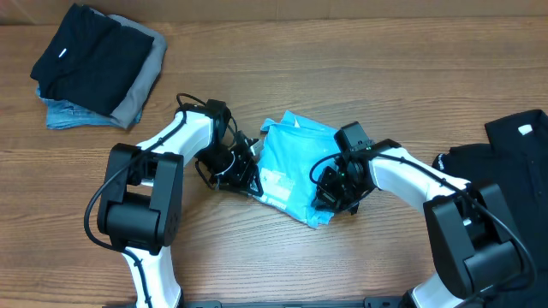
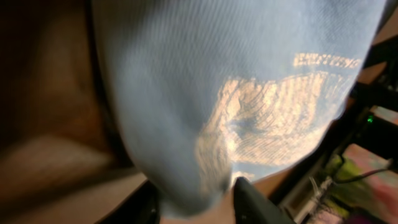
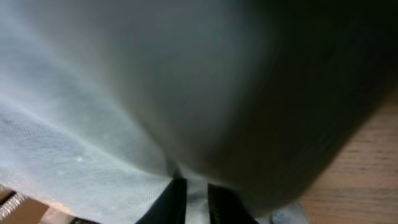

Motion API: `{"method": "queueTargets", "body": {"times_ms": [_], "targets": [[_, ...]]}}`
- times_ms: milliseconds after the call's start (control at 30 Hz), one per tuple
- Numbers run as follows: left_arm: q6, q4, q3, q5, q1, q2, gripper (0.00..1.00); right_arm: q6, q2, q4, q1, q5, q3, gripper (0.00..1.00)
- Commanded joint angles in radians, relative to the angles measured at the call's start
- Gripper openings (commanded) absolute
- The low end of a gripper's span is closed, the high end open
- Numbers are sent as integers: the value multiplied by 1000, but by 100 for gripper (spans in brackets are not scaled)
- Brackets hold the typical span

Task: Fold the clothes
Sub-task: 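Grasp the folded blue shirt's left edge with the left gripper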

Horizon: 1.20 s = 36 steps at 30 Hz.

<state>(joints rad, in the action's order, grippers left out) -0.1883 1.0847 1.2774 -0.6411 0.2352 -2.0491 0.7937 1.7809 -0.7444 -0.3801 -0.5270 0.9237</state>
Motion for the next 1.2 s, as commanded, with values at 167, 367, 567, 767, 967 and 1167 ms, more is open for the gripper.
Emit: {"method": "queueTargets", "body": {"times_ms": [167, 367, 567, 767, 967, 1167], "targets": [[-9, 27, -2, 32, -1, 169, 70, 32, -21, -62, 85, 93, -50, 8], [43, -115, -3, 124, -1, 172, 92, -277, -30, -204, 175, 38, 66, 10], [82, -206, -3, 19, 4, 103, 98, -330, -43, -200, 159, -93, 109, 11], [130, -251, -3, -102, 29, -19, 93, -239, -40, -181, 127, -3, 108, 13], [171, -272, -3, -137, 83, -103, 89, -141, -36, -131, 123, 55, 56, 13], [233, -275, -3, -61, 163, -139, 86, -130, -36, -94, 123, 55, 18, 13]]}}
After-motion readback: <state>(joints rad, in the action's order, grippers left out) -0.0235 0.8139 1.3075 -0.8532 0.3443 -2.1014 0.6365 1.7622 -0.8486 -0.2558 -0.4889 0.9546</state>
